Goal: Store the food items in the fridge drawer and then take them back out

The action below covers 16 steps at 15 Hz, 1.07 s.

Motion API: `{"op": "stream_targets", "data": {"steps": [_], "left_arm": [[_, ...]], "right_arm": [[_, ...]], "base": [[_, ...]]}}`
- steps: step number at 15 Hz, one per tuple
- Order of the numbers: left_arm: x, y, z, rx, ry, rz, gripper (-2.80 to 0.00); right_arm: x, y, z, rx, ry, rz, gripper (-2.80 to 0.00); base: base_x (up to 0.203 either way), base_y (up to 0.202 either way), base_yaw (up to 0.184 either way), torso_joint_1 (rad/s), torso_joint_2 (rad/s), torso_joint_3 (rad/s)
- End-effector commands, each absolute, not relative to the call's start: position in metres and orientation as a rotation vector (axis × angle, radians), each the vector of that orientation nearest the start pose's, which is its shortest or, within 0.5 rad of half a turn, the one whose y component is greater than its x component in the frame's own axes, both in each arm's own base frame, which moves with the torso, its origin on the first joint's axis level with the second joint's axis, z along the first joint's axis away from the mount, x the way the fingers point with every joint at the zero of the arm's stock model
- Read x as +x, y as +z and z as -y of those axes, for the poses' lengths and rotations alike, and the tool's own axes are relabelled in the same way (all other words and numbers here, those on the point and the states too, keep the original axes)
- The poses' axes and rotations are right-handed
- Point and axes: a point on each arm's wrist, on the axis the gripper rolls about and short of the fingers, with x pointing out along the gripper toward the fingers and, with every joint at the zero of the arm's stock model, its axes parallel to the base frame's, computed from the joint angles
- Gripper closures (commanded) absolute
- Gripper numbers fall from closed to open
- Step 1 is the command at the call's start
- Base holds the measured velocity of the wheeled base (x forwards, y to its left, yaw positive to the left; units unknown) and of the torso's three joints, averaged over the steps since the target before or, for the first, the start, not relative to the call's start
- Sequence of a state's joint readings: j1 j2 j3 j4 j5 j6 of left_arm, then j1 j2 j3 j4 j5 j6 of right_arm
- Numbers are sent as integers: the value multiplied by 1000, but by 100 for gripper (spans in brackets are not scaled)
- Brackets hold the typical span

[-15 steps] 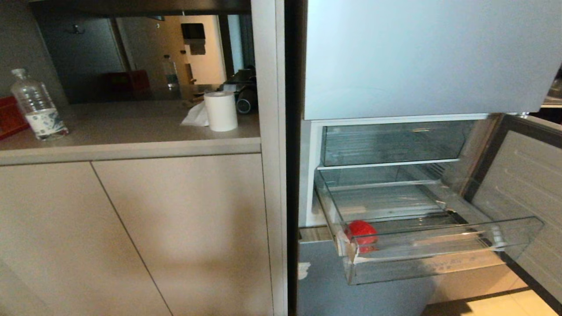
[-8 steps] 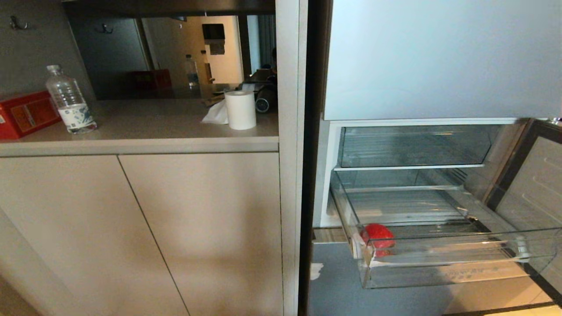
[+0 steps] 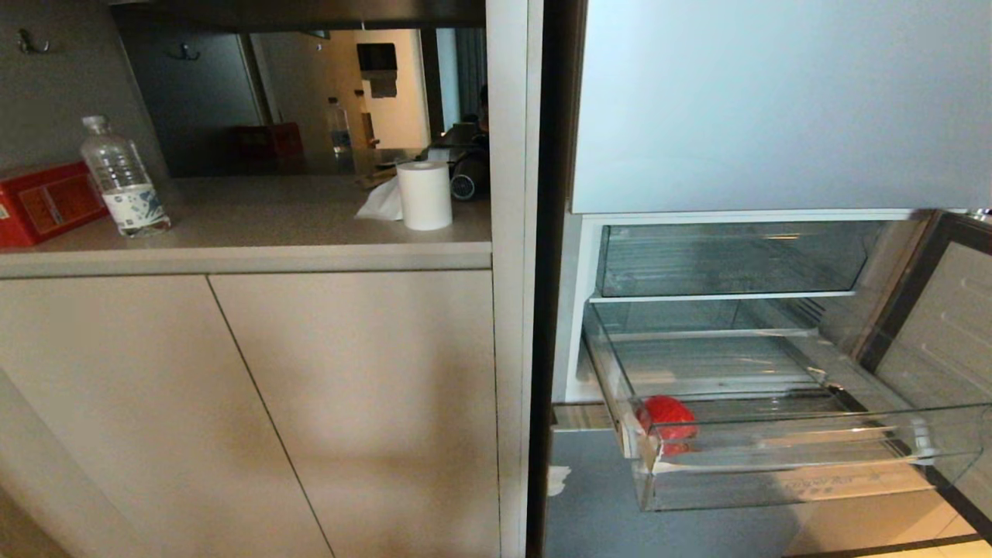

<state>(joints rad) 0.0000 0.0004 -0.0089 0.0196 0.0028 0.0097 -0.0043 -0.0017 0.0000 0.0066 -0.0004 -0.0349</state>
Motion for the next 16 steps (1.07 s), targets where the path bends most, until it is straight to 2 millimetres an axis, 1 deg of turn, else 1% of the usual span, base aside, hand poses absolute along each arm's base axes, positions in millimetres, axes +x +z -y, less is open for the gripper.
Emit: {"op": "stream_targets", "data": {"steps": [1, 6, 8, 10, 11, 12, 13, 14, 15, 16], "left_arm": [[-24, 76, 0, 11, 3, -9, 0], [-24, 76, 0, 9, 3, -11, 0], [-24, 76, 0, 8, 3, -11, 0], [-24, 76, 0, 6, 3, -11, 0], [-24, 76, 0, 6, 3, -11, 0], [-24, 76, 0, 6, 3, -10, 0], [-24, 76, 0, 6, 3, -11, 0], [-24, 76, 0, 6, 3, -11, 0], [-24, 76, 0, 6, 3, -11, 0], [-24, 76, 0, 6, 3, -9, 0]], "right_arm": [[-23, 75, 0, -38, -4, -6, 0], [-23, 75, 0, -31, -6, -5, 0], [-23, 76, 0, -34, -10, -1, 0], [-26, 87, 0, -34, -10, 27, 0], [-29, 103, 0, -32, -6, 22, 0], [-30, 125, 0, -29, 4, -5, 0], [-25, 144, -1, -19, 28, -57, 0], [-11, 165, -1, -2, 59, -146, 0], [8, 183, -2, 16, 85, -241, 0], [30, 195, -2, 33, 108, -332, 0]], "base": [[132, 0, 0, -5, -2, 7], [185, 0, 0, 12, 2, 3], [34, 0, 0, 12, 5, 1], [0, 0, 0, 0, 0, 0], [0, 0, 0, 0, 0, 0], [0, 0, 0, 0, 0, 0], [0, 0, 0, 0, 0, 0], [0, 0, 0, 0, 0, 0], [0, 0, 0, 0, 0, 0], [0, 0, 0, 0, 0, 0]]}}
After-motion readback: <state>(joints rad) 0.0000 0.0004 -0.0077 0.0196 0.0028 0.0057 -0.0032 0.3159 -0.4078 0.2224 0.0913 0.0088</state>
